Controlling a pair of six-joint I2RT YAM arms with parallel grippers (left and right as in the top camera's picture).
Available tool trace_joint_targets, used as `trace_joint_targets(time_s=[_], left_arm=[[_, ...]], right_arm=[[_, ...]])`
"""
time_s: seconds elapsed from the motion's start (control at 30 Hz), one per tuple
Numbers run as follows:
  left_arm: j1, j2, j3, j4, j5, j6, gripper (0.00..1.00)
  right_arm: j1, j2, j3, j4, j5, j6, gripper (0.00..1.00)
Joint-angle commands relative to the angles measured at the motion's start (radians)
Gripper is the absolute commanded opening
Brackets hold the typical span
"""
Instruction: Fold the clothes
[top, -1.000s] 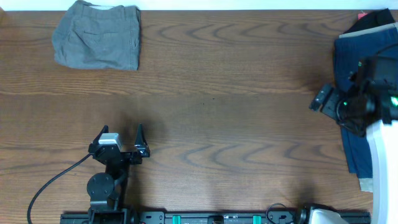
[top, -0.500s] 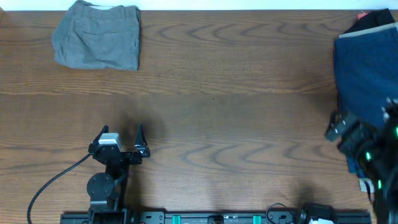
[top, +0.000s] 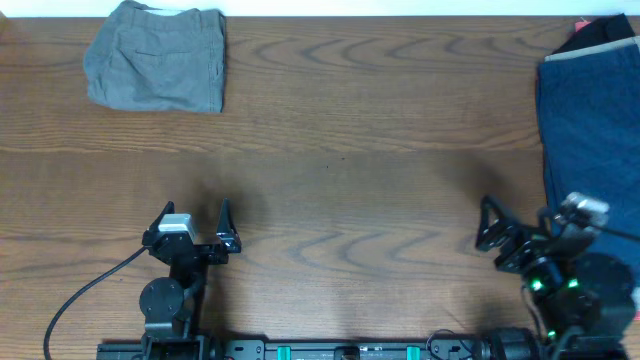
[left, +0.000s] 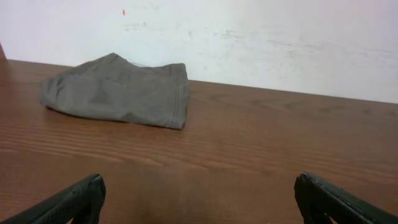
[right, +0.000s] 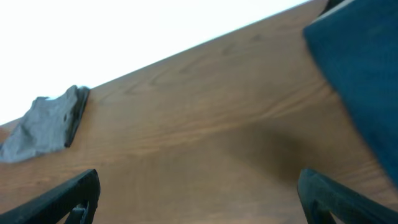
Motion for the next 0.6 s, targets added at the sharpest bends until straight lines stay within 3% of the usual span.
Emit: trace_joint_targets(time_s=[0.0, 0.27, 0.57], left_arm=[[-0.004, -0.007, -0.016, -0.037, 0.017, 0.013, 0.98], [-0.004, -0.007, -0.016, -0.037, 0.017, 0.013, 0.98], [-0.004, -0.007, -0.016, -0.037, 0.017, 0.013, 0.98]], right_arm=[[0.016, -0.102, -0.135, 0.020, -0.016, 0.089, 0.99], [0.013, -0.317, -0.328, 0.098, 0.002, 0.086, 0.99], [0.007, -0.373, -0.475, 0.374, -0.027, -0.171, 0.99]])
